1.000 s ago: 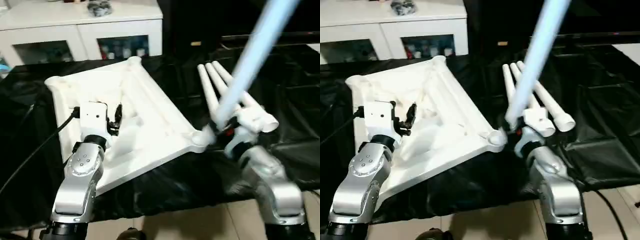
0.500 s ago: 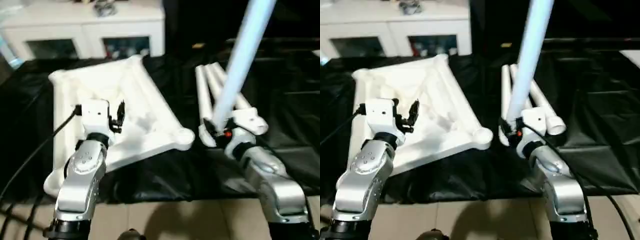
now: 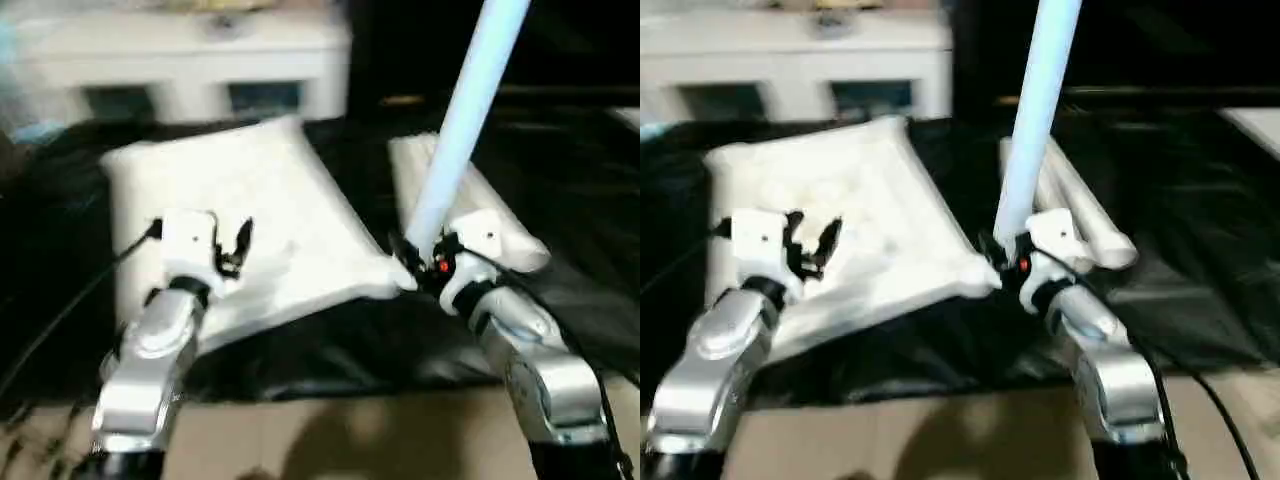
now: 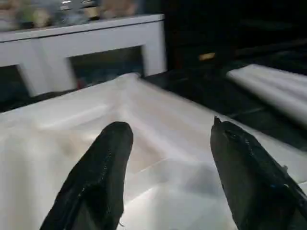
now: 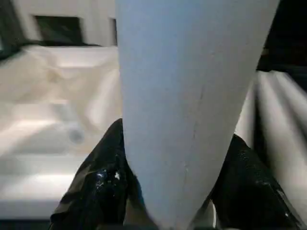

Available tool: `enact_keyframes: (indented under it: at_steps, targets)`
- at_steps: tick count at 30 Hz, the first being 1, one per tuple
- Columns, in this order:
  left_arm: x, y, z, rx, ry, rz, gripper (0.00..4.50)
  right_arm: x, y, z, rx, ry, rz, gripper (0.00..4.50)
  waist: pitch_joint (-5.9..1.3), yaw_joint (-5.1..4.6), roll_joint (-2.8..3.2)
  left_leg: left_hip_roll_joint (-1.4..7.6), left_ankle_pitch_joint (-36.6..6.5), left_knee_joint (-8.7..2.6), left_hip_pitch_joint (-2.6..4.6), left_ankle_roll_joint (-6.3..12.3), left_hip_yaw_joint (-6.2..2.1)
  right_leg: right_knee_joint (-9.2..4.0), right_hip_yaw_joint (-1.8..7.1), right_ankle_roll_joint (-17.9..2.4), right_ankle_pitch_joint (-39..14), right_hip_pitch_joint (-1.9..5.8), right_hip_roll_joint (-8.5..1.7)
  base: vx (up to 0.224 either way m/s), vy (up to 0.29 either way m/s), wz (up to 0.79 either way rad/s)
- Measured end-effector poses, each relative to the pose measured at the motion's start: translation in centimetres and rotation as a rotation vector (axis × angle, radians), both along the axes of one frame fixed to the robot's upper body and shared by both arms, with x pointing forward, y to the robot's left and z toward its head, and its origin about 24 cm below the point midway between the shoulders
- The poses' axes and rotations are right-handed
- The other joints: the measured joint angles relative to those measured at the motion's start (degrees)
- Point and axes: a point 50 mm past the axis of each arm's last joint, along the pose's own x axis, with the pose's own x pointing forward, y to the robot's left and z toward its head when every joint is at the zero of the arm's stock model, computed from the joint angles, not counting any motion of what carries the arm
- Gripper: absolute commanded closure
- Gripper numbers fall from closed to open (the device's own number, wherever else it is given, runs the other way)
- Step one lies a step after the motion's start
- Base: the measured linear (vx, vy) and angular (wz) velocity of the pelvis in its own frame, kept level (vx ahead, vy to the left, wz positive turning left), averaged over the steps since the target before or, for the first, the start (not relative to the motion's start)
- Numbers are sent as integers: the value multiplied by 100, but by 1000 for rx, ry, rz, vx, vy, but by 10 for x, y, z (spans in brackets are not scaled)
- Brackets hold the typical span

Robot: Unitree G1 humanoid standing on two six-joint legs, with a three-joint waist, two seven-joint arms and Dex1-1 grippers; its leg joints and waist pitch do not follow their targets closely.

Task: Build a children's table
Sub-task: Pick table leg

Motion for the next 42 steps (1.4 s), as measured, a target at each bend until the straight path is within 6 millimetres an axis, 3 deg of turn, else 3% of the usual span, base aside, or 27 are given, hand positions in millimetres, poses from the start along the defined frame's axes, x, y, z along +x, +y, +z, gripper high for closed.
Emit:
enact_keyframes:
  at_steps: [1,2,4,5,6,8,9,11,12,13,14,15,16,17,18,19,20,21,22,23,24,27,29,33,36,39,42]
  targets:
    - [-2,-4,-3,-5,12,-14,154,0,-1,0,-3,0,-3,262,-12,-5,-21,-19,-63,-15,-15,-19,-9,-31,18,-15,-11,25,3,149,-63,-15]
    - [-3,-11,-5,-10,21,-45,154,0,-4,1,-5,-2,-9,262,-36,6,56,-30,-230,133,-110,177,-102,-96,-14,-17,-13,29,23,117,-37,-18]
    - [-4,-19,-4,-14,16,-78,154,0,-8,0,-12,2,-17,262,-62,32,95,-39,-293,293,-307,306,-235,-146,-12,-19,-12,28,80,107,-25,-10]
    - [-4,-19,-3,-13,10,-78,154,0,-10,0,-20,1,-17,262,-119,58,194,0,-183,161,-381,253,-275,-153,-64,-24,-21,34,143,120,17,0]
    - [-4,-16,-3,-9,10,-71,154,0,-11,0,-27,1,-15,262,-156,89,258,52,-53,155,-374,114,-302,-174,-75,-21,-45,62,191,120,17,0]
    - [-4,-10,-2,-3,8,-49,154,-1,-3,0,-42,2,35,262,-208,72,226,48,-88,101,-362,72,-313,-268,-76,-34,-39,62,185,182,35,4]
    - [-4,-8,-3,2,14,-43,154,-2,1,-1,-43,7,64,262,-216,33,210,28,-118,100,-357,99,-333,-214,-70,-70,-71,1,165,193,29,6]
    - [-5,-3,-4,5,20,-24,154,-5,11,-3,-51,11,128,262,-216,-148,102,-299,-203,132,-376,232,-745,-32,9,-19,-229,-59,56,141,-27,25]
    - [-4,-3,-3,3,18,-23,154,-6,10,-3,-61,12,135,262,-214,-173,85,-423,-262,206,-459,408,-873,-30,51,117,-281,44,50,121,-41,36]
    - [-5,-10,-3,-20,16,-37,154,-8,5,-4,-73,14,131,262,-198,-177,61,-470,-313,473,-622,1104,-886,-152,9,150,-295,140,53,117,0,56]
    - [-6,-17,-2,-31,12,-56,154,-9,2,-4,-82,16,125,262,-201,-145,92,-420,-229,672,-763,1359,-789,-277,-100,165,-282,246,41,113,13,56]
    - [-6,-20,-2,-34,10,-65,154,-8,1,-3,-80,15,119,262,-195,-120,97,-385,-209,655,-841,1343,-688,-410,-241,184,-278,358,36,113,13,56]
    - [-6,-20,-1,-32,5,-64,154,-8,1,-2,-70,9,115,262,-216,-114,225,-300,-186,432,-846,1276,-611,-555,-449,206,-270,510,61,130,8,53]
    - [-8,-14,2,-31,-6,-41,154,-5,4,2,-45,1,118,262,-202,-80,293,-177,-82,224,-659,497,-631,-516,-448,229,-314,569,137,162,23,17]
    - [-8,-7,1,-26,-5,-5,154,-4,15,4,-18,-8,148,262,-206,-132,252,-203,-128,282,-655,311,-646,-147,-342,204,-401,442,129,162,23,17]
    - [-8,-1,0,-25,2,20,154,-5,20,5,-8,-9,172,262,-221,-164,227,-250,-154,334,-656,326,-685,238,-191,172,-405,233,125,159,9,-5]
    - [-8,-1,0,-27,3,23,154,-6,19,5,-12,-7,176,262,-235,-140,221,-292,-145,368,-649,279,-765,459,5,180,-314,-76,138,0,0,0]
    - [-8,-2,0,-30,1,19,154,-5,17,5,-18,-8,172,262,-243,-134,205,-347,-147,368,-643,275,-813,376,139,271,-171,-294,113,0,0,0]
    - [-7,-4,0,-34,0,16,154,-5,15,5,-22,-7,167,262,-246,-143,153,-426,-138,372,-630,257,-813,149,293,368,79,-463,57,-201,24,-11]
    - [-7,-5,1,-36,-5,11,154,-5,12,5,-27,-6,157,262,-234,-158,37,-561,-143,384,-617,227,-787,-141,503,418,395,-576,-76,-224,11,12]
    - [-7,-9,1,-44,-8,1,154,-6,7,3,-34,1,142,262,-223,-183,23,-572,-139,387,-623,225,-737,-115,560,440,427,-618,-114,-224,11,12]
    - [-8,-19,1,-31,-13,-33,154,-7,0,-1,-41,19,114,262,-200,-149,14,-399,-79,197,-573,135,-544,-191,480,318,477,-590,-82,-88,-67,12]
    - [-8,-17,1,-23,-14,-24,154,-7,2,-1,-33,17,119,262,-183,-196,59,-192,-56,207,-540,34,-452,-302,362,195,550,-503,-8,-93,-73,9]
    - [-7,-9,-1,-27,13,16,154,-8,6,-1,-29,20,130,262,-126,-253,147,112,-16,201,-485,-36,-426,-388,87,3,592,-346,90,-86,-87,12]
    - [-7,-10,-1,-8,12,-6,154,-8,3,0,-27,21,120,262,-82,-228,51,133,-115,234,-454,-76,-317,-342,8,43,581,-454,66,-86,-109,5]
    - [-9,-19,-2,0,14,-97,154,-9,-2,1,-8,30,110,262,-114,-203,132,93,-135,219,-528,-53,-321,-370,-195,44,581,-556,-30,-17,-26,-23]
    - [-12,-21,-5,41,26,-288,154,-16,1,5,63,42,179,262,-115,-269,168,179,-91,156,-567,-121,-408,-555,-365,44,586,-531,-11,-16,0,-6]
